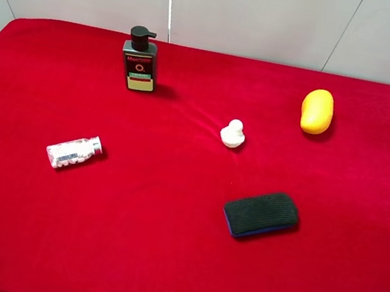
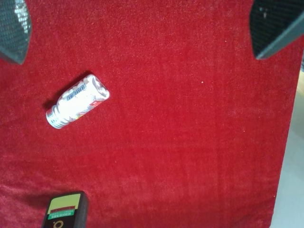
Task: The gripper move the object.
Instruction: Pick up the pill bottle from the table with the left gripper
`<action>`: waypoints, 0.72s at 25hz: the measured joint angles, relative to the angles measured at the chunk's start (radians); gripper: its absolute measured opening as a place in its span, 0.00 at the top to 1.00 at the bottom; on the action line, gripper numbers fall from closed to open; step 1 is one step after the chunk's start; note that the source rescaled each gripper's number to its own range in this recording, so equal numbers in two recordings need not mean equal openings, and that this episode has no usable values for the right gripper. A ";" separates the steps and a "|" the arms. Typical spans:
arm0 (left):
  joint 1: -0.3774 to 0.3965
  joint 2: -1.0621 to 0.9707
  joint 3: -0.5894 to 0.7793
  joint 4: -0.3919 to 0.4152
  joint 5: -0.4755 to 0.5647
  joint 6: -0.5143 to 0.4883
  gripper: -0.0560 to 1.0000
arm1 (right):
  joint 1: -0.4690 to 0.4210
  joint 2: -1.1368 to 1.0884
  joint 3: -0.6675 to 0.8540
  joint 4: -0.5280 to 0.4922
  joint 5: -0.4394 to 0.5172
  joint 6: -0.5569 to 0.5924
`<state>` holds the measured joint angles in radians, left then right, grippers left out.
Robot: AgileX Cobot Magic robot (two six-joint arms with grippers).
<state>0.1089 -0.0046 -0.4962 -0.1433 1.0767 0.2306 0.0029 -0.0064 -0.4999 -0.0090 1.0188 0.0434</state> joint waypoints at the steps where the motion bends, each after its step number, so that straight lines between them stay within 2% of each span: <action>1: 0.000 0.000 0.000 0.000 0.000 0.000 0.15 | 0.000 0.000 0.000 0.000 0.000 0.000; 13: 0.000 0.002 0.000 -0.001 -0.002 -0.016 0.15 | 0.000 0.000 0.000 0.000 0.000 0.000; 18: 0.000 0.101 -0.043 -0.001 0.008 -0.025 0.15 | 0.000 0.000 0.000 0.000 0.000 0.000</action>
<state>0.1089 0.0965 -0.5391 -0.1442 1.0846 0.2054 0.0029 -0.0064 -0.4999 -0.0090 1.0188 0.0434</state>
